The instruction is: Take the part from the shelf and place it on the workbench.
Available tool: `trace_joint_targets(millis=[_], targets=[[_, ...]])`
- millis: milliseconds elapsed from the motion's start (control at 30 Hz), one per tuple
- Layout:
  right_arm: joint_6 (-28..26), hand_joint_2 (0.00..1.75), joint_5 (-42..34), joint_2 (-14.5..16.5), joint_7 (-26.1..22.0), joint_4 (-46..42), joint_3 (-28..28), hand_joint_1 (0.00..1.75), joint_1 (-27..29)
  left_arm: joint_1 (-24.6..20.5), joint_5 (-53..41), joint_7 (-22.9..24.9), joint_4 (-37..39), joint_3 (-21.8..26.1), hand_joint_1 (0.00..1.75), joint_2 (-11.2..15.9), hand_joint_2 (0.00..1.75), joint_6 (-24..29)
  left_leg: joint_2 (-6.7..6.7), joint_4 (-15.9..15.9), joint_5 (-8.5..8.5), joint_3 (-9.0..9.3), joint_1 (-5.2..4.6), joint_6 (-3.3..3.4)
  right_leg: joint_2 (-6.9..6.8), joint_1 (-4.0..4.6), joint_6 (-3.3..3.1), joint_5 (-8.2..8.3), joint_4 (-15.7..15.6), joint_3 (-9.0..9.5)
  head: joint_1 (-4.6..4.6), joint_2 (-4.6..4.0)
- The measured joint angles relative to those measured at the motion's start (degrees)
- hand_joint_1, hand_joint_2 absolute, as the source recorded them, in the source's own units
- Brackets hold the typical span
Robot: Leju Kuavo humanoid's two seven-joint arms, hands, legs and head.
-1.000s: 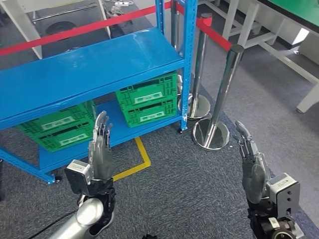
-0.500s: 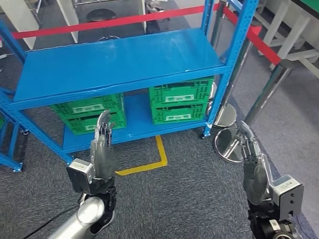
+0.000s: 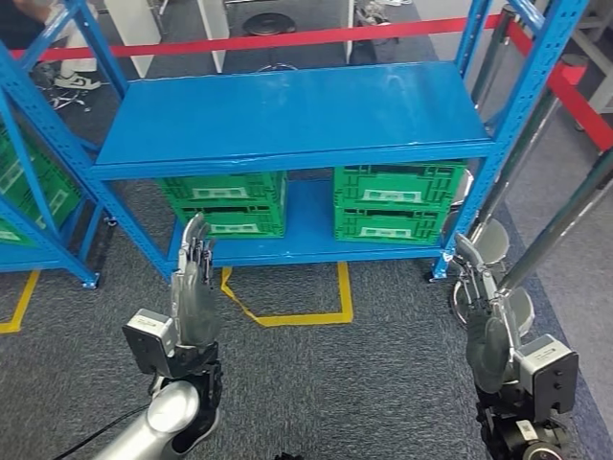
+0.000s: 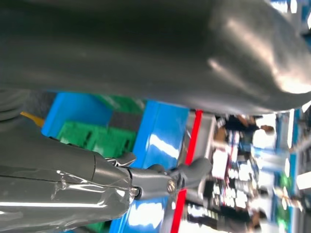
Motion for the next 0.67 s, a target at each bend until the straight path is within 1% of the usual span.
trace_joint_targets(millis=[33,67,100,133,167,200,233,267,300,333,367,400,433,467,500,533,567,600,633,667], targets=[[0.0,0.00,0.0,0.0,0.0,0.0,0.0,0.00,0.0,0.1,0.0,0.0,0.0,0.0,0.00,0.0,0.00,0.0,0.40,3.3,-1.01,-1.74,0.14,-0.17,-0.92,0.07,-0.07,-0.06,0.0,-0.01,-0.07,0.00],[0.0,0.00,-0.1,0.0,0.0,0.0,0.0,0.00,0.1,0.2,0.0,0.0,0.0,0.0,0.00,0.0,0.00,0.0,0.59,4.7,-1.06,-2.57,0.24,-0.27,-1.81,0.09,-0.11,-0.13,0.0,-0.01,-0.10,0.00],[0.0,0.00,-0.1,0.0,0.0,0.0,0.0,0.00,0.0,0.3,0.0,0.0,0.0,0.0,0.00,0.0,0.00,0.0,0.76,3.9,-0.08,-2.15,0.31,-0.29,-2.62,0.09,-0.09,-0.21,0.0,0.04,-0.19,0.00],[0.0,0.00,-0.1,0.0,0.0,0.0,0.0,0.00,0.0,0.3,0.0,0.0,0.0,0.0,0.00,0.0,0.00,0.0,1.11,0.8,1.68,-0.49,0.33,-0.19,-3.37,0.09,-0.01,-0.30,0.0,0.14,-0.29,0.00],[0.1,0.00,-0.1,0.0,0.0,0.0,0.0,0.00,0.0,0.3,0.0,0.0,0.0,0.0,0.00,0.0,0.00,0.0,2.07,-3.6,3.57,1.95,0.25,0.04,-4.04,0.12,0.12,-0.43,0.0,0.31,-0.42,0.00],[0.1,0.00,-0.1,0.0,0.0,0.0,0.0,0.00,0.0,0.2,0.0,0.0,0.0,0.0,0.00,0.0,0.00,0.0,3.22,-7.7,4.91,4.20,0.00,0.36,-4.63,0.27,0.36,-0.61,0.0,0.45,-0.58,0.00],[0.1,0.00,-0.1,0.0,0.0,0.0,0.0,0.00,-0.1,0.2,0.0,0.0,0.0,0.0,0.00,0.1,0.00,0.0,4.07,-10.6,5.68,5.82,-0.23,0.74,-5.14,0.40,0.62,-0.79,0.0,0.60,-0.61,0.00],[0.2,0.00,-0.1,0.0,0.0,0.0,0.0,0.00,-0.2,0.2,0.0,0.0,0.0,0.0,0.00,0.1,0.00,0.0,4.57,-12.1,5.80,6.58,-0.50,1.10,-5.60,0.53,0.92,-0.97,0.0,0.76,-0.55,0.00],[0.2,0.00,-0.1,0.0,0.0,0.0,0.0,0.00,-0.2,0.2,0.0,0.0,0.0,0.0,0.00,0.1,0.00,0.0,4.28,-12.3,5.61,6.62,-0.72,1.41,-6.07,0.63,1.23,-1.12,-0.1,0.91,-0.44,0.00],[0.2,0.00,-0.1,0.0,0.0,0.0,0.0,0.00,-0.3,0.3,0.0,0.0,0.0,0.0,0.00,0.1,0.00,0.0,3.58,-12.4,5.62,6.66,-0.70,1.74,-6.58,0.61,1.54,-1.26,-0.2,1.16,-0.30,0.00],[0.2,0.00,-0.1,0.0,0.0,0.0,0.0,0.00,-0.4,0.3,0.0,0.0,0.0,0.0,0.00,0.1,0.00,0.0,3.01,-12.6,5.65,6.83,-0.60,2.04,-6.37,0.52,1.86,-1.63,0.0,1.23,-0.23,0.00],[0.2,0.00,-0.1,0.0,-0.1,0.0,0.0,0.00,-0.4,0.3,0.0,0.0,0.0,0.0,0.00,0.1,0.00,0.0,2.43,-12.8,5.72,7.05,-0.43,2.38,-5.41,0.42,2.10,-2.48,1.0,0.91,-0.13,0.00],[0.2,0.00,-0.1,0.0,-0.1,0.0,0.0,0.00,-0.4,0.3,0.0,0.0,0.0,0.0,0.00,0.1,0.00,0.0,1.87,-13.1,5.80,7.29,-0.21,2.71,-4.03,0.32,2.29,-3.89,3.3,-0.03,0.08,0.00],[0.2,0.00,-0.2,0.0,-0.1,0.0,0.0,0.00,-0.4,0.3,0.0,-0.1,0.0,0.0,0.00,0.1,0.00,0.0,1.31,-13.2,5.80,7.41,-0.09,2.94,-2.38,0.25,2.40,-5.72,6.9,-1.71,0.37,0.00],[0.2,0.00,-0.2,0.0,-0.1,0.0,0.0,0.00,-0.4,0.2,0.0,-0.1,0.0,0.0,0.00,0.0,0.00,0.0,0.68,-13.2,5.76,7.45,-0.09,3.13,-1.29,0.27,2.48,-7.59,11.2,-3.80,0.62,0.00],[0.2,0.00,-0.3,0.0,-0.1,0.1,0.0,0.00,-0.3,0.3,0.0,0.0,0.0,0.0,0.00,0.0,0.00,0.0,-0.03,-13.2,5.72,7.48,-0.12,3.23,-0.84,0.30,2.54,-8.81,15.0,-5.77,0.78,0.00],[0.2,0.00,-0.3,0.0,-0.1,0.1,0.0,0.00,-0.3,0.3,0.0,0.0,0.0,0.0,0.00,0.0,0.00,0.0,-0.82,-13.1,5.69,7.53,-0.15,3.26,-0.65,0.35,2.58,-9.06,17.2,-7.07,0.85,0.00],[0.2,0.00,-0.4,0.0,-0.1,0.1,0.1,0.00,-0.3,0.3,0.0,0.0,0.0,0.0,0.00,0.0,0.00,0.0,-1.68,-13.1,5.64,7.63,-0.18,3.25,-0.54,0.36,2.55,-8.03,17.0,-7.29,0.88,0.00],[0.2,0.00,-0.4,0.0,-0.1,0.2,0.1,0.00,-0.3,0.3,0.0,0.0,0.0,0.0,0.00,0.0,0.00,0.0,-2.54,-13.0,5.58,7.78,-0.17,3.19,-0.28,0.34,2.44,-5.97,14.5,-6.41,0.92,0.00],[0.2,0.00,-0.4,0.0,-0.1,0.2,0.1,0.00,-0.3,0.3,0.0,0.0,0.0,0.0,0.00,0.0,0.00,0.0,-2.98,-13.0,5.55,7.86,-0.16,3.15,-0.18,0.33,2.38,-4.78,13.0,-5.81,0.95,0.00]])
